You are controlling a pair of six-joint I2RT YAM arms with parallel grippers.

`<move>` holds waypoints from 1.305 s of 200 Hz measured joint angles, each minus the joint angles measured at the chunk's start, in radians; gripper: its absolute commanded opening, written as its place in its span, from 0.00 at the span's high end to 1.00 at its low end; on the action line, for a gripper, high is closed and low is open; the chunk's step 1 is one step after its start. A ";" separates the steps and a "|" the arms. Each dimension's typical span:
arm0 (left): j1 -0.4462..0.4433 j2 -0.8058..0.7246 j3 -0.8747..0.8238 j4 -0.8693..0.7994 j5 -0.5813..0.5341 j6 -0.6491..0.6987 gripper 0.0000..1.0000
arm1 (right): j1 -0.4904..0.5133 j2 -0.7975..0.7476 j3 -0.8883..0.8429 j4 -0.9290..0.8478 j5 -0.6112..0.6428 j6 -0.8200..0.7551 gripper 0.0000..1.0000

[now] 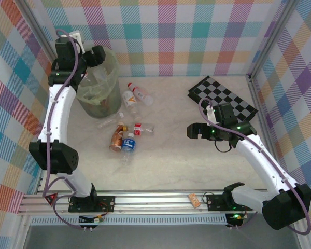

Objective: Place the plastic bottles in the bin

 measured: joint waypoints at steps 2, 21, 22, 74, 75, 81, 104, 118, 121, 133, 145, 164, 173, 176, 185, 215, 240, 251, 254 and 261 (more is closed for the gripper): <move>0.000 -0.005 0.000 -0.004 0.000 0.001 0.14 | 0.000 0.000 0.000 0.000 0.000 0.000 0.01; -0.008 -0.067 0.000 -0.069 -0.005 0.014 0.14 | 0.000 0.003 0.000 0.004 -0.003 -0.003 0.01; -0.010 -0.069 0.000 -0.071 -0.005 0.015 0.14 | 0.000 0.004 0.000 0.005 -0.003 -0.003 0.01; -0.099 -0.271 -0.080 -0.217 -0.068 0.039 0.15 | 0.000 0.059 0.010 0.014 -0.002 -0.004 0.01; -0.103 -0.280 -0.090 -0.219 -0.069 0.039 0.15 | 0.000 0.060 0.010 0.014 -0.002 -0.004 0.01; -0.118 -0.310 -0.130 -0.224 -0.076 0.037 0.15 | 0.000 0.064 0.012 0.015 -0.002 -0.005 0.01; -0.186 -0.423 -0.307 -0.256 -0.104 0.017 0.16 | 0.000 0.071 0.016 0.015 0.001 -0.006 0.01; -0.244 -0.474 -0.409 -0.278 -0.123 0.000 0.16 | 0.000 0.075 0.019 0.019 0.005 -0.006 0.01; -0.262 -0.483 -0.433 -0.286 -0.126 -0.003 0.16 | 0.000 0.077 0.021 0.019 0.006 -0.006 0.01; -0.320 -0.504 -0.507 -0.302 -0.145 -0.021 0.16 | 0.000 0.086 0.027 0.020 0.010 -0.006 0.01; -0.372 -0.518 -0.585 -0.315 -0.158 -0.048 0.16 | -0.001 0.100 0.034 0.022 0.016 -0.006 0.01; -0.435 -0.539 -0.727 -0.311 -0.170 -0.109 0.17 | -0.001 0.123 0.037 0.024 0.024 -0.006 0.01; -0.456 -0.549 -0.795 -0.304 -0.170 -0.137 0.17 | -0.001 0.131 0.037 0.027 0.024 -0.006 0.01; -0.462 -0.550 -0.819 -0.301 -0.169 -0.148 0.17 | -0.001 0.135 0.037 0.030 0.024 -0.006 0.01; -0.480 -0.554 -0.888 -0.292 -0.169 -0.185 0.17 | -0.001 0.143 0.038 0.036 0.023 -0.005 0.01; -0.521 -0.531 -1.035 -0.237 -0.145 -0.281 0.17 | -0.001 0.184 0.038 0.056 0.000 -0.003 0.01; -0.556 -0.472 -1.083 -0.182 -0.135 -0.339 0.19 | -0.001 0.206 0.043 0.060 -0.019 -0.003 0.01; -0.572 -0.449 -1.098 -0.160 -0.135 -0.360 0.19 | -0.001 0.207 0.043 0.063 -0.023 -0.003 0.01; -0.575 -0.444 -1.101 -0.155 -0.136 -0.364 0.20 | -0.001 0.207 0.043 0.063 -0.025 -0.003 0.01; -0.584 -0.432 -1.107 -0.146 -0.138 -0.371 0.20 | -0.001 0.207 0.043 0.064 -0.027 -0.002 0.01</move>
